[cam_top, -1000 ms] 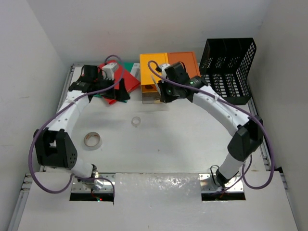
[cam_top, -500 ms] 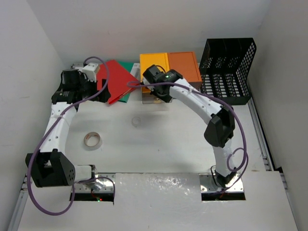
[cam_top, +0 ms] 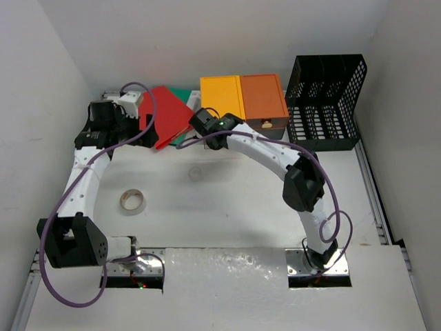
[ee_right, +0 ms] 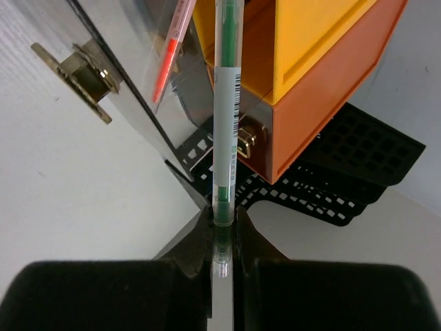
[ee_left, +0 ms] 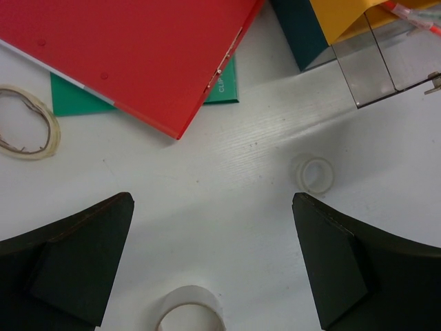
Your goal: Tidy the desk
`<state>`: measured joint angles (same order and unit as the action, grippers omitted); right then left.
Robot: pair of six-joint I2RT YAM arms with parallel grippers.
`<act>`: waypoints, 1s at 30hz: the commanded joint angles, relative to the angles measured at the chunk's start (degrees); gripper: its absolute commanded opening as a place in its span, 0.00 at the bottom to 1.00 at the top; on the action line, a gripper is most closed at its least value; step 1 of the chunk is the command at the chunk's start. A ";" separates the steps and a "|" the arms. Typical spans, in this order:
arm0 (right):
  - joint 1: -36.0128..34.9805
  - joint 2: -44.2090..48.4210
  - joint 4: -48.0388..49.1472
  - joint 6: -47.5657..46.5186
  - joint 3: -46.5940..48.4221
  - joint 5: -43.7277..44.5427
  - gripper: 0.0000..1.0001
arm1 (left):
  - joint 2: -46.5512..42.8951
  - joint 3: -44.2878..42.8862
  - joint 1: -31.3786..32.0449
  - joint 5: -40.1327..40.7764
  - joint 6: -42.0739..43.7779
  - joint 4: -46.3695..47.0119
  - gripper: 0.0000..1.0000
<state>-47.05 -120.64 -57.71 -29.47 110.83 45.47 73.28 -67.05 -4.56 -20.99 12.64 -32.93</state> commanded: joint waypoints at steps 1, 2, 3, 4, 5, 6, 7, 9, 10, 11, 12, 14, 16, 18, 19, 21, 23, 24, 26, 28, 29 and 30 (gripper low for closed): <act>-0.59 -1.35 4.45 -4.54 2.37 4.54 0.00 | -0.77 0.51 0.08 0.34 0.63 1.73 0.99; -0.85 -2.22 4.63 -5.24 3.07 4.62 0.00 | -0.85 0.51 0.16 0.25 0.71 1.73 0.99; -0.94 -2.67 4.89 -5.59 3.17 4.89 0.01 | -0.85 0.43 0.08 0.25 0.80 1.64 1.00; -1.03 -3.19 5.41 -6.20 3.26 6.11 0.08 | -0.77 0.34 0.16 0.08 0.80 1.64 1.00; -0.94 -3.72 5.51 -7.17 3.34 6.47 0.09 | -0.85 0.34 0.16 -0.01 1.15 1.38 1.00; -1.03 -4.60 5.59 -7.52 3.34 6.56 0.11 | -0.94 0.16 0.08 -0.10 1.24 1.29 1.00; -1.03 -4.95 6.12 -7.79 3.26 6.47 0.20 | -1.12 0.16 0.16 -0.10 1.42 1.11 1.00; -0.94 -5.48 6.73 -7.97 2.91 5.86 0.25 | -1.29 0.25 0.07 0.07 1.86 0.85 1.00; -0.94 -5.74 7.61 -7.88 2.99 5.85 0.29 | -1.55 0.42 0.07 0.51 2.03 0.85 1.00; -0.85 -5.83 8.14 -7.71 3.17 5.85 0.33 | -1.64 0.60 0.07 0.69 2.12 0.85 1.00; -0.85 -5.75 8.49 -7.62 3.34 5.68 0.39 | -1.82 0.86 0.16 0.86 2.12 1.02 1.00; -0.68 -5.66 9.46 -7.44 4.30 5.33 0.48 | -1.99 1.22 0.07 0.87 2.38 0.94 1.00; -0.59 -5.66 9.99 -7.53 5.27 6.46 0.49 | -1.91 1.39 0.07 -0.09 2.47 0.59 1.00; -0.50 -5.31 10.51 -7.44 6.77 7.87 0.49 | -2.00 1.22 0.07 -0.54 2.56 0.32 1.00; -0.50 -4.96 10.86 -7.44 7.03 8.22 0.49 | -2.08 1.13 0.16 -0.63 2.56 0.32 1.00; -0.50 -3.12 11.83 -6.74 7.56 8.67 0.49 | -2.08 0.69 0.16 -0.37 2.56 0.41 1.00; -0.41 -0.14 13.41 -4.29 7.74 8.58 0.50 | -2.17 0.69 0.07 0.25 2.74 0.67 1.00; -0.41 1.18 14.46 -2.97 7.56 7.88 0.55 | -2.17 0.69 0.07 0.60 2.82 0.76 1.00; -0.06 6.78 15.52 3.00 5.91 5.78 0.62 | -2.26 0.95 0.07 2.18 3.17 0.85 1.00; 0.55 11.80 17.10 9.91 0.14 -0.80 0.67 | -2.43 1.56 0.07 4.20 3.26 0.85 1.00; 0.73 17.75 18.15 12.31 -2.78 -3.52 0.67 | -2.52 1.83 -0.01 4.82 3.18 1.02 1.00; 0.90 21.03 21.82 14.34 -6.72 -6.51 0.69 | -3.13 2.09 -0.01 5.87 3.26 1.28 1.00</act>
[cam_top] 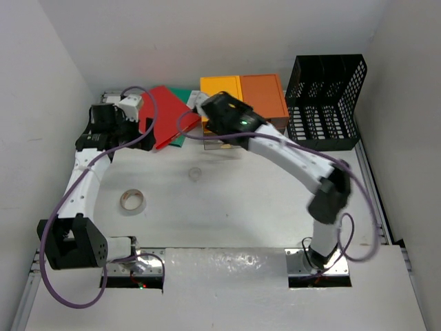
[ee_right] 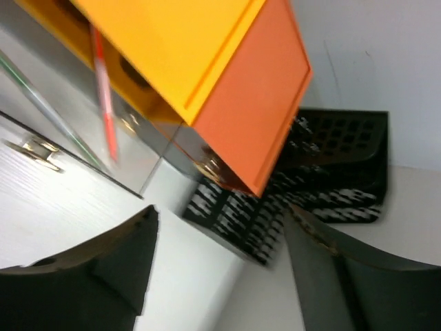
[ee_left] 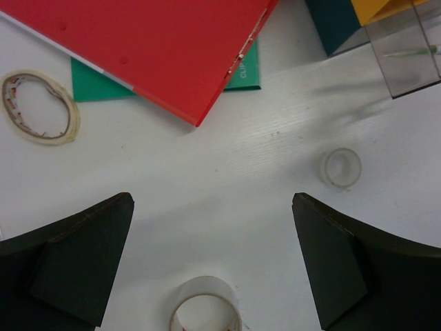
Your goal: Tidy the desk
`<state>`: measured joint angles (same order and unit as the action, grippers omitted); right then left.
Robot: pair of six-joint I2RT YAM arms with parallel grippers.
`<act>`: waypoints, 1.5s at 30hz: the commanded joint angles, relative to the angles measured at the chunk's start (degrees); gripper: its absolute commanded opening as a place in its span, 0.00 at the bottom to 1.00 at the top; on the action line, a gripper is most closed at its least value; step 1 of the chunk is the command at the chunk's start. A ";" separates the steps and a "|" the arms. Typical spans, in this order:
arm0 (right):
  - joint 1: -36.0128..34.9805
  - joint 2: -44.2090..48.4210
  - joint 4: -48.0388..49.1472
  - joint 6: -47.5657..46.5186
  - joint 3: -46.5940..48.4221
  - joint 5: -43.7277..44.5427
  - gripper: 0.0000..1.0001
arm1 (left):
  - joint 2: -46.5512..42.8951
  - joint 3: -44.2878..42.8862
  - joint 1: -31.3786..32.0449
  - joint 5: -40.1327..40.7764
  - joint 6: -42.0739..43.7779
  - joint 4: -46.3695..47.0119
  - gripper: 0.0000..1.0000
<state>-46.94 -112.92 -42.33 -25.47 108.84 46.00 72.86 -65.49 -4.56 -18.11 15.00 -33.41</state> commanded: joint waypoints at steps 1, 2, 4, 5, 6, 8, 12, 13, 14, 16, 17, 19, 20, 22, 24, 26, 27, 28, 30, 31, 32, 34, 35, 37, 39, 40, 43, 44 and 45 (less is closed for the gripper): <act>0.80 16.82 9.16 13.14 -14.35 -14.20 0.74 | -2.90 1.50 -0.01 3.60 1.51 1.94 1.00; 0.80 20.25 12.67 14.56 -19.57 -18.53 0.75 | -3.33 2.12 -0.01 3.95 1.95 2.12 1.00; 1.32 29.14 23.31 20.86 -34.13 -27.57 0.72 | -3.87 3.52 -0.10 5.10 4.49 1.60 1.00; 1.84 30.99 26.04 23.77 -37.35 -29.89 0.65 | -4.04 3.97 -0.10 6.06 5.12 1.33 1.00; 2.81 32.92 28.94 26.41 -39.99 -31.83 0.51 | -4.13 4.49 -0.10 8.50 5.47 1.24 1.00; 3.87 32.86 30.10 32.06 -44.05 -38.42 0.02 | -5.53 6.60 -0.19 10.80 6.79 1.76 1.00; 5.18 27.16 27.14 31.98 -43.63 -42.65 0.00 | -9.31 8.72 -0.19 10.82 9.08 3.35 1.00; 5.71 24.53 27.12 32.59 -42.75 -45.09 0.00 | -10.88 9.24 -0.19 10.20 8.90 3.70 1.00; 6.24 23.29 27.38 32.85 -42.66 -45.81 0.00 | -11.59 9.68 -0.19 9.50 8.64 4.22 1.00; 7.91 19.34 30.01 31.72 -42.57 -48.36 0.00 | -12.83 11.35 -0.19 6.69 7.76 6.07 1.00; 8.18 17.67 29.93 30.76 -41.96 -47.24 0.00 | -12.74 11.44 -0.10 5.55 8.02 6.07 1.00; 8.70 12.93 29.06 28.12 -38.54 -45.39 0.00 | -11.96 10.83 -0.19 5.10 8.02 5.11 1.00; 8.97 11.77 29.49 27.41 -37.65 -44.25 0.00 | -11.17 10.83 -0.19 5.62 7.76 5.19 1.00; 9.41 9.92 32.03 26.36 -36.24 -43.10 0.00 | -10.37 11.00 -0.19 5.54 7.23 5.46 1.00; 10.02 7.55 33.80 25.92 -33.80 -40.92 0.00 | -9.23 11.18 -0.19 4.32 6.88 5.29 1.00; 10.63 5.62 33.54 25.91 -31.16 -38.98 0.00 | -8.27 11.09 -0.28 3.70 7.14 4.23 1.00; 10.81 5.09 33.54 25.91 -30.62 -38.01 0.00 | -8.09 11.18 -0.19 3.69 7.06 4.23 1.00; 11.08 4.73 33.62 25.91 -30.09 -36.52 0.00 | -7.74 11.26 -0.19 3.69 7.06 4.23 1.00; 11.87 3.59 33.97 25.91 -28.77 -36.16 0.00 | -7.12 11.27 -0.19 3.70 7.14 3.70 1.00; 12.13 3.24 34.24 25.91 -28.42 -36.24 0.00 | -6.42 11.27 -0.19 3.61 7.14 3.61 1.00; 12.74 2.71 35.20 25.91 -28.07 -36.24 0.00 | -6.15 11.27 -0.19 3.61 7.23 3.53 1.00; 13.36 0.87 35.91 25.91 -26.49 -36.24 0.00 | -5.63 11.18 -0.19 3.69 7.23 3.35 1.00; 13.97 0.25 36.43 25.91 -25.18 -35.98 0.00 | -5.36 11.09 -0.10 3.78 7.32 3.18 1.00; 14.68 -1.77 36.79 25.91 -23.59 -36.15 0.00 | -5.10 10.92 -0.19 3.08 7.76 2.74 1.00; 15.65 -3.43 37.14 26.26 -21.49 -36.24 0.00 | -5.01 11.00 -0.19 2.03 8.20 2.30 1.00; 16.00 -3.88 37.40 26.79 -20.95 -36.33 0.00 | -5.01 11.09 -0.19 1.85 8.29 2.21 1.00; 16.88 -4.94 38.89 31.35 -19.63 -36.68 0.00 | -4.92 11.09 -0.19 1.93 8.46 2.12 1.00; 16.88 -4.94 40.12 32.58 -19.71 -36.86 0.00 | -5.01 11.09 -0.19 2.11 8.46 2.12 1.00; 16.88 -4.94 40.91 33.99 -20.15 -36.94 0.00 | -5.01 11.18 -0.10 2.20 8.46 2.03 1.00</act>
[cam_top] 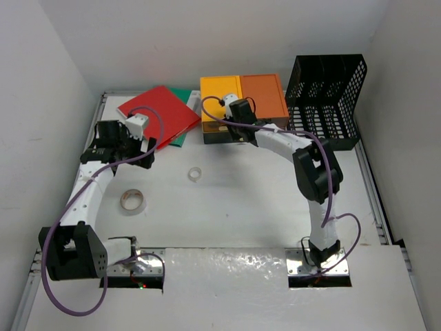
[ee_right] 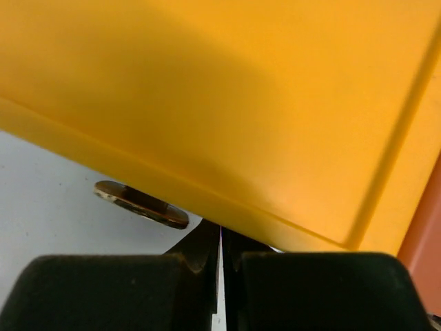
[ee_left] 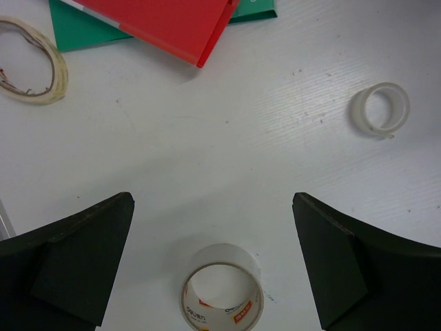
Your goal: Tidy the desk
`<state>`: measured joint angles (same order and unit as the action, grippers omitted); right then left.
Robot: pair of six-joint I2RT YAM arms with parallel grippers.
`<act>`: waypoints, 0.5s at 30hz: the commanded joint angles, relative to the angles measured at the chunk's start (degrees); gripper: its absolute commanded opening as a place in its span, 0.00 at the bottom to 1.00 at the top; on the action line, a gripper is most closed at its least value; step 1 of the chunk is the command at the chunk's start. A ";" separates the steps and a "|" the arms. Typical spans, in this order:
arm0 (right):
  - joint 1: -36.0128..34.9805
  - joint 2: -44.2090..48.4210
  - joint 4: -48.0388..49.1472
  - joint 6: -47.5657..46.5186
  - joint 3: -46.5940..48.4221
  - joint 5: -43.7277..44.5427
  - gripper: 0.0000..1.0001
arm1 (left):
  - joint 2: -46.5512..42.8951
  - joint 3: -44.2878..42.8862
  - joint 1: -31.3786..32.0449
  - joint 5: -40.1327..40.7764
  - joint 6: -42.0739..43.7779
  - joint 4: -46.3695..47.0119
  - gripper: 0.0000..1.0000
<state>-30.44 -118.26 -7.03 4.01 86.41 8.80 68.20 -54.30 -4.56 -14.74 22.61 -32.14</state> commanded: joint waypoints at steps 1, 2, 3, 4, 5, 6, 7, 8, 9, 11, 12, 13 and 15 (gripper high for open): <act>0.38 0.74 6.32 5.04 1.92 0.52 0.00 | -0.44 0.07 -0.19 -1.17 0.86 0.76 1.00; 0.38 1.01 7.98 5.65 1.05 1.30 0.00 | -0.35 0.16 -0.19 -0.99 0.94 0.85 1.00; 0.46 1.18 8.78 5.92 0.78 3.49 0.00 | -0.44 0.34 -0.19 -0.99 0.94 0.85 1.00; 0.47 1.45 9.31 6.09 0.52 4.46 0.00 | -0.53 0.43 -0.10 -0.99 0.94 0.85 1.00; 0.47 1.54 9.83 6.10 0.43 5.00 0.00 | -0.53 0.43 -0.19 -1.08 0.86 0.85 1.00; 0.47 1.54 9.84 6.01 0.51 5.00 0.00 | -0.44 0.43 -0.19 -0.99 0.86 0.85 1.00; 0.55 1.54 9.67 6.10 0.60 4.39 0.00 | -0.44 0.43 -0.19 -0.90 0.86 0.76 1.00; 0.47 1.89 9.05 6.36 0.34 3.78 0.00 | -0.44 0.43 -0.19 -0.82 0.86 0.85 1.00; 0.47 2.32 8.70 6.62 -0.19 3.16 0.00 | -0.35 0.43 -0.19 -0.81 0.86 0.85 0.99; 0.47 3.90 8.78 8.80 -4.55 3.42 0.00 | -0.44 0.51 -0.19 -0.81 0.94 0.85 1.00; 0.47 6.70 9.48 10.21 -6.76 4.29 0.00 | -0.53 0.43 -0.19 -0.81 0.86 0.85 1.00; 0.47 8.38 10.53 11.71 -9.57 6.13 0.00 | -0.62 0.43 -0.19 -0.81 0.94 0.85 1.00; 0.47 13.02 15.80 16.01 -17.83 7.46 0.21 | -0.88 0.43 -0.19 -1.08 1.03 0.85 1.00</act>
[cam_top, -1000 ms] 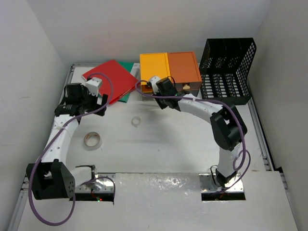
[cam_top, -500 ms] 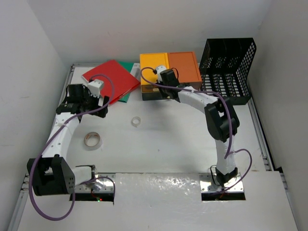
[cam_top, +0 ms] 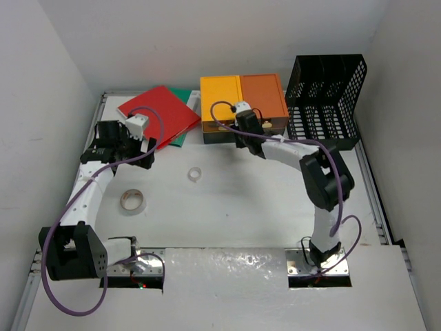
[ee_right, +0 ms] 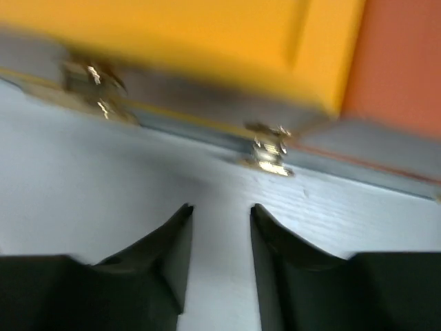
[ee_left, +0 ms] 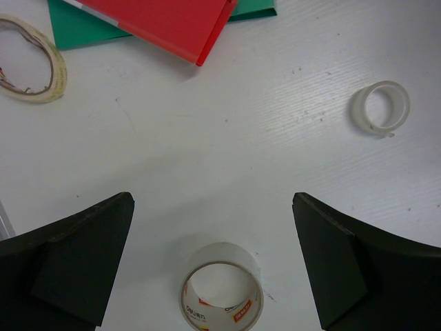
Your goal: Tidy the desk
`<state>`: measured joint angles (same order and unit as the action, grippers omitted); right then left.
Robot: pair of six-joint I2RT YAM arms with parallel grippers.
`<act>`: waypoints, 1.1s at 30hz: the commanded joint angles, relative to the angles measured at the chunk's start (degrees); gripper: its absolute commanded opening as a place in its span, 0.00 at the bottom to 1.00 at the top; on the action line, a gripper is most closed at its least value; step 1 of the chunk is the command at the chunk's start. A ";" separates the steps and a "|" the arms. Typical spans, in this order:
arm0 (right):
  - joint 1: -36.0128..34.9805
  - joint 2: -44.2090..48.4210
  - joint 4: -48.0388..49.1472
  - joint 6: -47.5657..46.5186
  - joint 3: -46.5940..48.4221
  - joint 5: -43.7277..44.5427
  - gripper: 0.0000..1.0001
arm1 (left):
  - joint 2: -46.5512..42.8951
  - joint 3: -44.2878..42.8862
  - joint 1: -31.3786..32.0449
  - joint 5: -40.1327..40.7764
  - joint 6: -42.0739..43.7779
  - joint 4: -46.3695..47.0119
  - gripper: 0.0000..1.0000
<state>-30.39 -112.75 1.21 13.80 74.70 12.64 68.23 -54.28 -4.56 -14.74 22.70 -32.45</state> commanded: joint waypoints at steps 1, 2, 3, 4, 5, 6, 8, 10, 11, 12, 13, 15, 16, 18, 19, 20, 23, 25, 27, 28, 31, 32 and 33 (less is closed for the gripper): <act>0.42 8.59 8.97 7.37 -8.40 4.31 0.44 | -0.99 0.40 -0.19 -1.25 1.03 0.98 1.00; 0.42 9.29 11.16 9.29 -11.56 6.84 0.50 | -0.82 0.32 -0.19 -1.43 1.12 0.98 1.00; 0.51 9.91 11.96 10.18 -12.63 8.09 0.58 | -0.81 0.23 -0.28 -1.34 1.12 0.98 1.00; 0.42 9.66 13.01 10.80 -13.34 9.49 0.73 | -0.55 0.14 -0.19 -0.99 1.12 0.98 1.00; 0.51 9.22 12.94 11.24 -12.91 11.33 0.76 | -0.46 -0.03 -0.19 -0.73 0.86 0.98 1.00; 0.42 8.43 12.42 10.90 -11.95 11.61 0.77 | -0.64 -0.03 -0.19 -0.64 0.77 1.07 1.00; 0.42 5.53 10.57 10.72 -8.80 11.96 0.78 | -0.55 0.23 -0.28 -0.81 0.68 1.24 1.00; 0.42 2.90 11.70 10.98 -7.38 13.63 0.77 | -0.46 0.32 -0.19 -0.47 0.68 1.42 0.99; 0.42 2.10 12.05 11.24 -7.02 16.07 0.76 | -0.55 0.32 -0.19 -0.20 0.68 1.42 1.00; 0.60 1.49 13.54 11.59 -6.85 16.70 0.74 | -0.81 0.32 -0.28 -0.02 0.59 1.33 1.00; 0.60 0.61 14.68 12.03 -7.02 16.97 0.72 | -1.08 0.32 -0.19 0.06 0.59 1.16 1.00; 0.60 0.08 16.79 12.21 -7.37 16.80 0.68 | -1.69 0.40 -0.19 -0.11 0.59 1.25 0.99; 0.60 -0.27 17.94 12.65 -7.55 17.41 0.67 | -1.78 0.49 -0.19 -0.37 0.59 1.16 1.00; 0.51 -0.37 18.82 12.83 -7.90 19.68 0.66 | -1.87 0.49 -0.28 -0.46 0.59 1.16 1.00; 0.51 -0.37 19.87 12.83 -7.99 20.13 0.65 | -1.87 0.41 -0.28 -0.11 0.42 1.24 1.00; 0.51 -0.45 20.05 12.83 -7.90 20.31 0.61 | -1.78 0.40 -0.19 0.06 0.42 1.33 1.00; 0.51 -1.33 21.37 12.57 -7.11 20.23 0.58 | -1.96 0.32 -0.19 0.33 0.24 1.42 1.00; 0.51 -1.86 22.08 12.22 -6.41 20.66 0.55 | -2.04 0.32 -0.19 0.24 0.24 1.42 1.00; 0.51 -3.09 20.77 12.21 -5.53 20.93 0.56 | -2.04 0.23 -0.19 0.76 0.33 1.42 1.00; 0.60 -3.35 20.15 12.74 -4.57 21.10 0.56 | -2.13 0.14 -0.10 1.03 0.33 1.51 1.00; 0.60 -4.14 20.14 12.83 -4.30 20.14 0.56 | -2.13 -0.30 -0.19 1.21 0.24 1.68 1.00; 0.60 -4.41 20.14 12.74 -4.12 19.88 0.56 | -2.13 -0.30 -0.28 1.12 0.33 1.77 1.00; 0.60 -4.76 20.06 12.39 -3.95 19.88 0.56 | -2.05 -0.21 -0.28 1.12 0.42 1.77 1.00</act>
<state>-30.37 -116.38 17.72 25.61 67.51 31.38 67.99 -54.28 -4.58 -13.74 22.85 -32.53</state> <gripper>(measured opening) 0.558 0.996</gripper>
